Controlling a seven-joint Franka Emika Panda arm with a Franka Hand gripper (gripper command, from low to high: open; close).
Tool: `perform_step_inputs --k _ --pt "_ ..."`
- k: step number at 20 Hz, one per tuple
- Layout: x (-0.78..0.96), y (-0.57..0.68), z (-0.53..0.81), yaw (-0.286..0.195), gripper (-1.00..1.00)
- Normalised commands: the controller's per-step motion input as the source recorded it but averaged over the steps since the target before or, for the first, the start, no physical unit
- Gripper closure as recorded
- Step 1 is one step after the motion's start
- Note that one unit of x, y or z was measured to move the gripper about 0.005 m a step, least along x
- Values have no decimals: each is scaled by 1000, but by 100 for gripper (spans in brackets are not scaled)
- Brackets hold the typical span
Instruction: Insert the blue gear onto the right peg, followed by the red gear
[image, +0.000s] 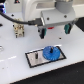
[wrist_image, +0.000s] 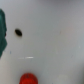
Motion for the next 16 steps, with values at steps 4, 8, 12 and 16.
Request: perform_step_inputs --k 4,8,12,16 --pt "-790 198 -9 0 -100" --pt "-769 292 -68 0 -100" --pt "-693 187 -130 0 -100" --pt "-557 310 -188 0 -100"
